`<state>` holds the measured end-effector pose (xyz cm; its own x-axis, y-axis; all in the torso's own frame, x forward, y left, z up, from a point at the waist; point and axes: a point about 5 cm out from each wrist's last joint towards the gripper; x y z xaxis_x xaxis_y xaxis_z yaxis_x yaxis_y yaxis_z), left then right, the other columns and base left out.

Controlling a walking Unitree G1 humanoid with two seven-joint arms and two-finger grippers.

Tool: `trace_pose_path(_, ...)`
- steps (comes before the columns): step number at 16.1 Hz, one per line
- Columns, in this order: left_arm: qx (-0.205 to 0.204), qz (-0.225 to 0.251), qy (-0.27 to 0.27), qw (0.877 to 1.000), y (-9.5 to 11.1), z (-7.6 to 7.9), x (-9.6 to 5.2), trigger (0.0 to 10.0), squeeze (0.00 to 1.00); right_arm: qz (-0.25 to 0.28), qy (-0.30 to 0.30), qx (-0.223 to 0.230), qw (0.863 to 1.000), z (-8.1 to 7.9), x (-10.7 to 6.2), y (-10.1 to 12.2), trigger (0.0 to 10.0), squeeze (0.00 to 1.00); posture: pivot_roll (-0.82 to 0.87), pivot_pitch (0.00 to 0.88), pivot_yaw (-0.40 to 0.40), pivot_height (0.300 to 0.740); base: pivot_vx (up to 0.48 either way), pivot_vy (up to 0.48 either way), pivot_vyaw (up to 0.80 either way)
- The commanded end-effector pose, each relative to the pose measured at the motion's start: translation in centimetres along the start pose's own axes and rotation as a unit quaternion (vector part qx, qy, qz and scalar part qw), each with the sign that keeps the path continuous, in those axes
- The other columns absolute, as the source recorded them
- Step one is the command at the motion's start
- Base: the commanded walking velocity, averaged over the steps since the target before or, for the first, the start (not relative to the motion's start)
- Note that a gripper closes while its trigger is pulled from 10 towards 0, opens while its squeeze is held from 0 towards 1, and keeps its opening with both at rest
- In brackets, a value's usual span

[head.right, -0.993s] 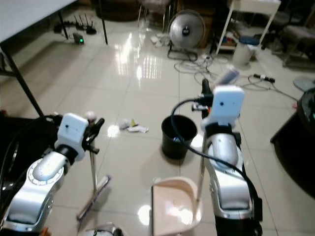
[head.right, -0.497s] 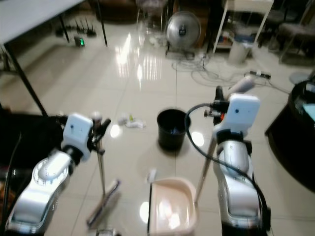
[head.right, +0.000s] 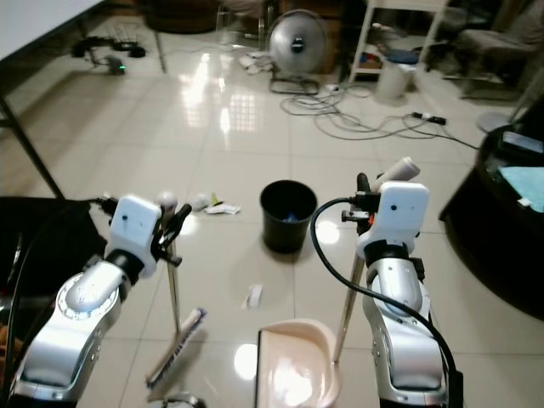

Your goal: Sweep floor

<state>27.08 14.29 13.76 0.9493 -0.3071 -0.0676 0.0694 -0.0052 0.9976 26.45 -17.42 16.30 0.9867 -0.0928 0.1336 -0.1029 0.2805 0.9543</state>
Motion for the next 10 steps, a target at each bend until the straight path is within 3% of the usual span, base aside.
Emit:
trace_pose_path(1, 0.010, 0.029, 0.000, 1.000, 1.1, 0.2, 0.2, 10.0, 0.00, 0.010, -0.006, 0.010, 1.000, 0.5, 0.2, 0.5, 10.0, 0.00, 0.09, 0.094, -0.021, 0.740, 0.326, 0.000, -0.80)
trace_pose_path(3, 0.009, 0.034, 0.006, 0.999, 1.3, 0.0, 0.4, 10.0, 0.00, 0.016, -0.011, 0.004, 1.000, 0.6, 0.4, 0.6, 10.0, 0.00, 0.09, 0.092, -0.026, 0.740, 0.326, 0.000, -0.61)
trace_pose_path(10, 0.012, 0.041, 0.017, 0.999, 1.3, -0.1, 0.6, 10.0, 0.00, 0.037, -0.041, -0.044, 0.998, 1.6, 1.1, 0.8, 10.0, 0.00, 0.09, 0.089, -0.028, 0.740, 0.329, 0.000, 0.00)
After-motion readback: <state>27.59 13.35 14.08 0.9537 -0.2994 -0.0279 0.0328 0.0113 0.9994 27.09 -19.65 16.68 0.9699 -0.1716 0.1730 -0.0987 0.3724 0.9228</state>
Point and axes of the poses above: a point about 5 cm out from each wrist's last joint towards the gripper, its own x axis pointing out of the wrist towards the gripper, its own y axis along the axis of the wrist's last joint, z = x × y, and after that the axes turned 15 degrees about -x, right-handed
